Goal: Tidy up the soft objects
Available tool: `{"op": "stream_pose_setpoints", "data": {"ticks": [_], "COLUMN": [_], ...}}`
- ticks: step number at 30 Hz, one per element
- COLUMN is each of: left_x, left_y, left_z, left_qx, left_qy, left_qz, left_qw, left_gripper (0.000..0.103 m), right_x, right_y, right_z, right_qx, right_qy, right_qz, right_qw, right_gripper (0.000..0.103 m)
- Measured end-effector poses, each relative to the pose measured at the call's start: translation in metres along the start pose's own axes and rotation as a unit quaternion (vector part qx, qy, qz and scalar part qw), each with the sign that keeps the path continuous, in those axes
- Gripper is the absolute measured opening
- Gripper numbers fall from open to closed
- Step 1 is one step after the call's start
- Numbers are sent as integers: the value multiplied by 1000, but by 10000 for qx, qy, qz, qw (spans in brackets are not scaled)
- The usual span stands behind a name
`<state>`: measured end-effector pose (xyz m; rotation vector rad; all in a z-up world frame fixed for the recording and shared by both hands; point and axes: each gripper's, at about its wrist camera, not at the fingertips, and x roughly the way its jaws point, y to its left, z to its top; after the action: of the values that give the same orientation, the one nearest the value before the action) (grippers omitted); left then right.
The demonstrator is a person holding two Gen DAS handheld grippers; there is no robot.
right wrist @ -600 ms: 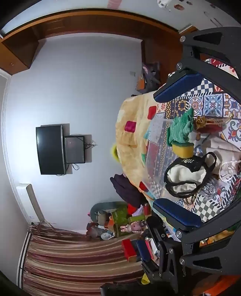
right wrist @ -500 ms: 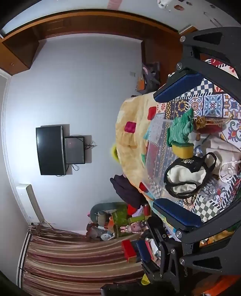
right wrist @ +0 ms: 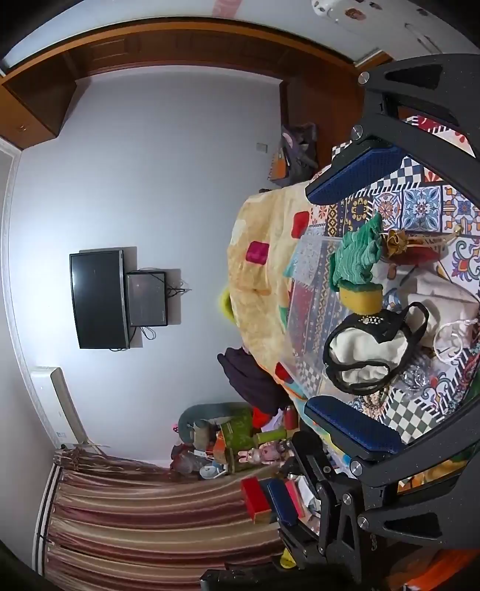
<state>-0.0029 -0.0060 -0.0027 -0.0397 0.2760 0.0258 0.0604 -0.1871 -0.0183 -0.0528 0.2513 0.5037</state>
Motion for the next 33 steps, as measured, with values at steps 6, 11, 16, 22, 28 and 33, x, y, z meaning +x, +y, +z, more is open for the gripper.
{"op": "stream_pose_setpoints", "data": {"ticks": [6,11,16,22,28,33], "left_x": [-2,-3,-4,-5,-4,-5], "left_y": [2,4,2,1,1,1], "left_z": [-1,-1,1,2,1,1], "left_qx": [3,0,27,31,34,34], "left_qy": [-9,-34,-61,-59,-61,-63], "left_qz": [4,13,37,41,43,41], "left_qw": [10000,10000,10000,10000,10000,10000], "left_gripper": [103,103,103,103,103,103], "right_x": [0,1,2,2,2,1], "right_y": [-1,0,0,-1,-1,-1], "right_z": [-1,-2,-2,-2,-2,-2], "right_qx": [42,49,55,70,66,65], "right_qy": [31,49,49,44,42,36], "right_qz": [-3,9,8,6,3,5], "right_qw": [10000,10000,10000,10000,10000,10000], "right_gripper": [103,103,103,103,103,103]}}
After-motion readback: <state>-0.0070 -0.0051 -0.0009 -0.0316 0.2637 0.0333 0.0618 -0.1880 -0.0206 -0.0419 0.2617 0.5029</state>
